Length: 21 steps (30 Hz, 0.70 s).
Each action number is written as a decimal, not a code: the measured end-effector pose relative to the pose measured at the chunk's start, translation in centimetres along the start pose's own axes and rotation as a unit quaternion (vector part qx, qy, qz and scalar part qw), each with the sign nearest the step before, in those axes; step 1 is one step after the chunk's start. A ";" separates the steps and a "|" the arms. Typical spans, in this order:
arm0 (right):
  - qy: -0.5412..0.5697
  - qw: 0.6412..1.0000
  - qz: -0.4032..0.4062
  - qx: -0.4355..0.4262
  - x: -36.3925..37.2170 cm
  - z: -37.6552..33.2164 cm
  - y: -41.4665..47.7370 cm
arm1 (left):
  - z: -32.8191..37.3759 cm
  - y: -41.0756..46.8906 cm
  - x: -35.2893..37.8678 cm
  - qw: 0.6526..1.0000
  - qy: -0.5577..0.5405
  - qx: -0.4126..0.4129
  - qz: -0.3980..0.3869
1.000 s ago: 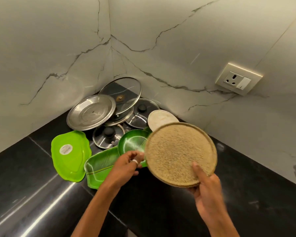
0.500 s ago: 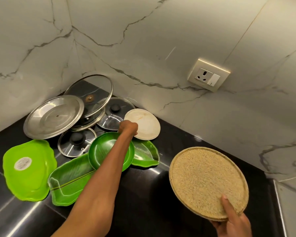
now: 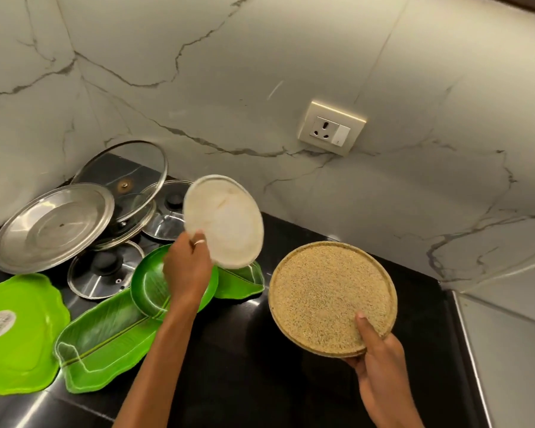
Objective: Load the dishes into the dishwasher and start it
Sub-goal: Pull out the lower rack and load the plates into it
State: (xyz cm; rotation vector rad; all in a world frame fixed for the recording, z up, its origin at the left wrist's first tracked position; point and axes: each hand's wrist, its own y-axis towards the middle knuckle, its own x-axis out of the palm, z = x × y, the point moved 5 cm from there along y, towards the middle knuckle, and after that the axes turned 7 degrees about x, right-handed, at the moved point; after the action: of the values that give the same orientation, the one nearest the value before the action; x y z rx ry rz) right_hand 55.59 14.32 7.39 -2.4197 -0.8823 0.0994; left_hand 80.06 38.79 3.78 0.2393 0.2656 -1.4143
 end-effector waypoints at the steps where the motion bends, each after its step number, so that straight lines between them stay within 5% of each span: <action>1: 0.000 1.000 -0.007 -0.001 0.3 0.1 -0.1 | 0.1 -2.0 -1.8 1.000 -0.020 0.008 0.013; 7: -0.021 0.999 -0.029 -0.016 1.6 1.5 -1.5 | 0.3 -10.0 -8.2 0.999 -0.022 0.036 0.021; 21: -0.064 0.997 0.014 -0.028 -1.2 5.5 -7.5 | -1.5 -14.4 -9.8 0.996 -0.060 0.034 -0.059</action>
State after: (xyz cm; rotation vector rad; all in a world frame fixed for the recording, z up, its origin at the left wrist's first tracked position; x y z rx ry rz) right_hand 49.02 20.93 6.53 -2.5011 -0.9182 0.2469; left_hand 64.38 46.39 5.38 0.1957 0.1352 -1.5507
